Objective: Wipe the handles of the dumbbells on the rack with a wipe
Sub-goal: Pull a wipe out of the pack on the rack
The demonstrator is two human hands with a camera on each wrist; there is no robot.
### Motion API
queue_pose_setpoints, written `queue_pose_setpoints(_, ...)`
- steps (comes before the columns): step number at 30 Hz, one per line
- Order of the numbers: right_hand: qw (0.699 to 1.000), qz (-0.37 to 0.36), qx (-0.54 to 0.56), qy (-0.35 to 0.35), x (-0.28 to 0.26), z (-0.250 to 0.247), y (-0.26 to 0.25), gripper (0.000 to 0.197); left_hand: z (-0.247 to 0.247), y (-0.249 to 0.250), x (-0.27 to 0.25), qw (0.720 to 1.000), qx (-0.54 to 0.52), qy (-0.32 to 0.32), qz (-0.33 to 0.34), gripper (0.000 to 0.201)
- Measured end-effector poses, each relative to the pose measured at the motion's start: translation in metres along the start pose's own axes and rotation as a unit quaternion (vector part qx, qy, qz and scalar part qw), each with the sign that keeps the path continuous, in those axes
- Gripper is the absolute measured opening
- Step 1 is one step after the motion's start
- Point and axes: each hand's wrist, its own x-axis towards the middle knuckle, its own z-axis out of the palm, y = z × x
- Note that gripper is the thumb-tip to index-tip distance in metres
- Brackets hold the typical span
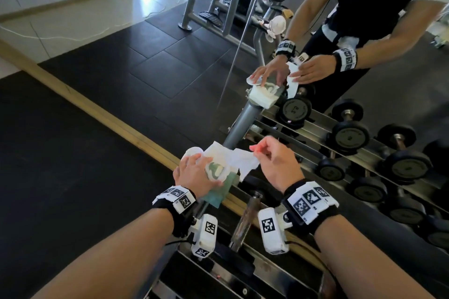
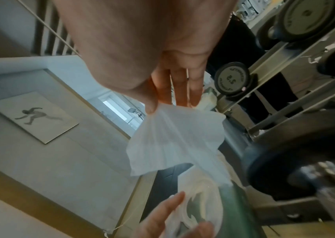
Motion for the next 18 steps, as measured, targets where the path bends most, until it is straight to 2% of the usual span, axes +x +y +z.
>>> queue_pose_setpoints(3,0.997,0.034,0.055,0.03,-0.021,-0.003,0.008,0.014,-0.024,0.009,-0.015,0.998,-0.039,-0.025,0.042,0.082)
queue_pose_setpoints(4,0.995,0.046,0.072,0.042,-0.028,-0.004,0.01,0.014,-0.031,0.013,-0.023,0.994,-0.081,-0.027,0.066,0.076)
queue_pose_setpoints(6,0.989,0.07,0.112,0.061,-0.041,-0.004,0.009,0.012,-0.041,0.021,-0.042,0.98,-0.16,-0.025,0.112,0.049)
queue_pose_setpoints(7,0.986,0.078,0.133,0.068,-0.047,-0.003,0.008,0.011,-0.045,0.027,-0.052,0.972,-0.2,-0.028,0.116,0.036)
queue_pose_setpoints(10,0.975,0.085,0.184,0.089,-0.068,0.001,-0.001,0.007,-0.056,0.045,-0.081,0.937,-0.332,-0.057,0.086,0.028)
queue_pose_setpoints(11,0.972,0.085,0.199,0.094,-0.075,0.002,-0.004,0.007,-0.058,0.051,-0.089,0.926,-0.363,-0.066,0.082,0.019)
queue_pose_setpoints(12,0.969,0.083,0.212,0.1,-0.082,0.003,-0.008,0.007,-0.062,0.056,-0.097,0.919,-0.378,-0.073,0.087,0.007)
queue_pose_setpoints(13,0.966,0.08,0.22,0.106,-0.089,0.004,-0.011,0.007,-0.065,0.061,-0.105,0.916,-0.383,-0.072,0.1,0.005)
queue_pose_setpoints(15,0.965,0.073,0.226,0.109,-0.105,0.003,-0.014,0.007,-0.067,0.066,-0.118,0.915,-0.381,-0.053,0.121,0.016)
queue_pose_setpoints(18,0.966,0.058,0.243,0.063,-0.127,-0.003,-0.015,0.008,-0.075,0.073,-0.132,0.922,-0.358,-0.023,0.143,0.011)
